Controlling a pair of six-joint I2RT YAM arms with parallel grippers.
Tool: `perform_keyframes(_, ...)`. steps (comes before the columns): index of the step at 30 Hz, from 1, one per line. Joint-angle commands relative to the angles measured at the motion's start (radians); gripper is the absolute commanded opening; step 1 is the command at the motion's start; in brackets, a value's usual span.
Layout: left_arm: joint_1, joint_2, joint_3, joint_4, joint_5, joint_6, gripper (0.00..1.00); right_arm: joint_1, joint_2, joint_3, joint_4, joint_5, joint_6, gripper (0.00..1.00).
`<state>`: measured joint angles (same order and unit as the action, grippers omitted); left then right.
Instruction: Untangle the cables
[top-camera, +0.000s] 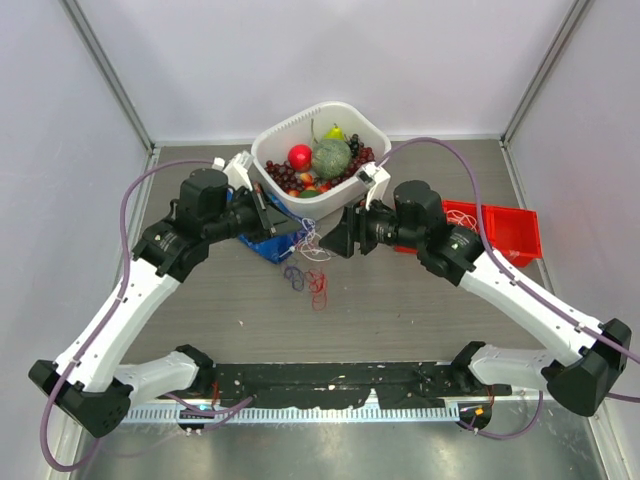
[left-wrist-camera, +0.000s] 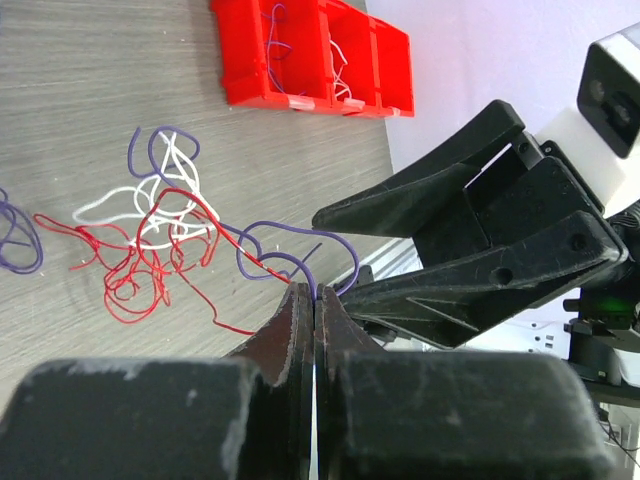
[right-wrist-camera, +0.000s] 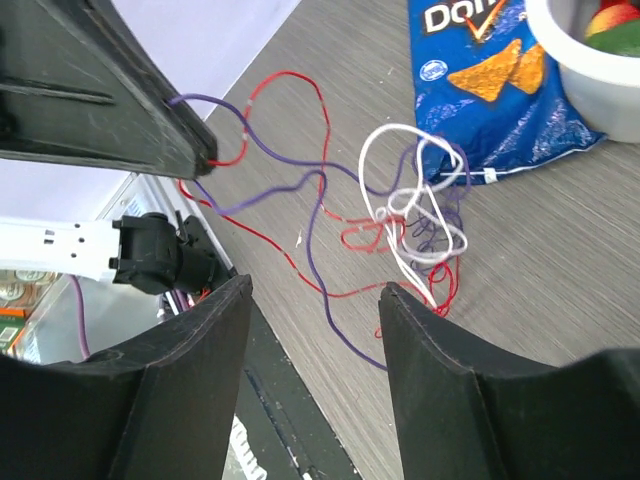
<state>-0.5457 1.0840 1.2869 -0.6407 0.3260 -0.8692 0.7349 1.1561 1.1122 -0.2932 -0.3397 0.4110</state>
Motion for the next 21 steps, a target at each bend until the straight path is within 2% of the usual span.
perform_keyframes(1,0.001,-0.026,-0.023,0.095,0.07,-0.056,0.0,0.009,0.039,0.066,0.039,-0.074,-0.058,0.58)
perform_keyframes(7,0.0,-0.035,-0.035,0.104,0.082,-0.079,0.0,0.014,0.067,0.031,0.097,-0.197,-0.017,0.55)
perform_keyframes(14,0.0,-0.039,-0.04,0.125,0.097,-0.103,0.0,0.027,0.073,-0.045,0.157,-0.202,0.041,0.47)
perform_keyframes(16,0.0,-0.039,-0.043,0.136,0.102,-0.113,0.0,0.027,0.077,-0.051,0.157,-0.197,0.046,0.41)
perform_keyframes(18,0.001,-0.038,-0.044,0.138,0.105,-0.111,0.0,0.026,0.08,-0.046,0.144,-0.168,0.049,0.27)
perform_keyframes(20,0.001,-0.038,-0.046,0.128,0.097,-0.103,0.0,0.027,0.071,-0.029,0.109,-0.13,0.048,0.05)
perform_keyframes(21,0.0,-0.039,-0.049,0.115,0.088,-0.099,0.0,0.027,0.06,-0.012,0.08,-0.116,0.048,0.01)
